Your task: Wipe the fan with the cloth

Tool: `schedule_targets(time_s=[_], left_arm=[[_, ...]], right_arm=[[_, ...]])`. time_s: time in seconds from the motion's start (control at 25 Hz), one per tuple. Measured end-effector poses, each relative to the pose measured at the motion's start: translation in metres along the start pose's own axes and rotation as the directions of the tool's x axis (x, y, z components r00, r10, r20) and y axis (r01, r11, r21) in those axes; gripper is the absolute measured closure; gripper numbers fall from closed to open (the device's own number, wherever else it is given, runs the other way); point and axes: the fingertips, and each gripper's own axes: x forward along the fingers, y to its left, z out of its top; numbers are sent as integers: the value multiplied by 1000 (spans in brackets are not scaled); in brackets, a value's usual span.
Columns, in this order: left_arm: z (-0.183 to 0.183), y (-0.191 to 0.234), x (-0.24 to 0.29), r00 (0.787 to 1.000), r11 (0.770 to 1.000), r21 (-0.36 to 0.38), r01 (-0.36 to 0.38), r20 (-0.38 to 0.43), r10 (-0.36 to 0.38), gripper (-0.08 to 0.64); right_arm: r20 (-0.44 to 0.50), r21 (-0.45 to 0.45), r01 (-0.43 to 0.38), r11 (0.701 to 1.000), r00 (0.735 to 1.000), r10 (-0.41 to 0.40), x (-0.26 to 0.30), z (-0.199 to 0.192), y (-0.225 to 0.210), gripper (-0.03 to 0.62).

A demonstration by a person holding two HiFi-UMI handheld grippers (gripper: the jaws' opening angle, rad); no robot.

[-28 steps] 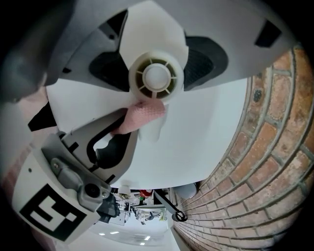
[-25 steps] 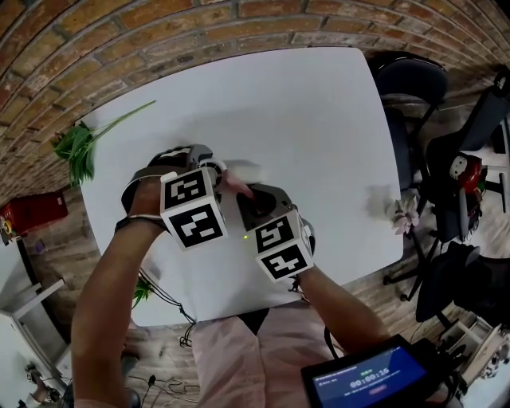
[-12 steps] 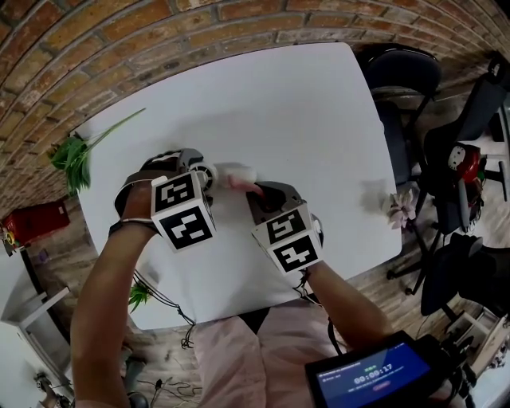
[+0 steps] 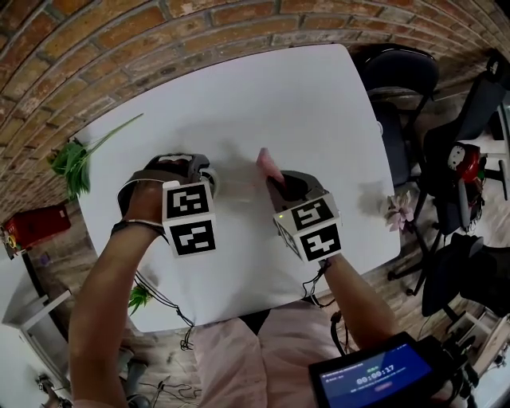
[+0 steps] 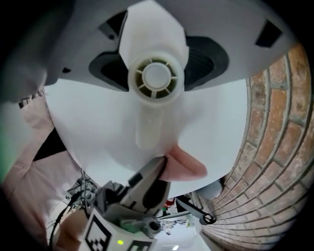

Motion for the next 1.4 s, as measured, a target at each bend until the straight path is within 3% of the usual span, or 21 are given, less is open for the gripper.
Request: schedule_targets(time_s=[0.24, 0.36, 0.48, 0.6, 0.72, 0.8, 0.88, 1.04, 1.16, 1.28, 1.4], left_arm=[[8, -6, 2, 999, 981, 194, 21, -29, -15, 202], [10, -8, 3, 999, 969, 247, 27, -39, -18, 201], [11, -9, 4, 999, 962, 272, 34, -43, -23, 200], [12, -9, 5, 999, 958, 285, 38, -38, -28, 199], [12, -9, 6, 999, 956, 291, 40, -37, -31, 198], [13, -9, 7, 999, 951, 305, 41, -42, -29, 195], [14, -10, 9, 998, 947, 318, 45, -50, -30, 193], [13, -11, 12, 997, 940, 335, 63, -62, -45, 189], [14, -11, 11, 996, 937, 341, 77, -64, -59, 189], [14, -11, 11, 996, 938, 337, 82, -57, -67, 189], [14, -10, 12, 996, 941, 329, 81, -53, -67, 189]], right_arm=[[-16, -141, -33, 989, 999, 31, -5, 17, -7, 557], [-41, -236, -62, 970, 998, 54, 1, 17, -1, 557], [-83, -365, -101, 925, 994, 76, 11, 13, 13, 557], [-138, -495, -170, 852, 984, 116, 23, 9, 33, 557], [-187, -605, -253, 755, 967, 174, 29, 3, 51, 557], [-205, -684, -292, 669, 956, 209, 31, 2, 57, 557], [-230, -756, -335, 562, 940, 251, 31, 0, 60, 558], [-296, -862, -397, 317, 900, 320, 29, -3, 65, 557], [-336, -897, -408, 172, 880, 336, 27, -5, 67, 558], [-358, -907, -409, 95, 871, 336, 26, -6, 69, 558], [-370, -907, -415, 70, 866, 337, 25, -8, 69, 560]])
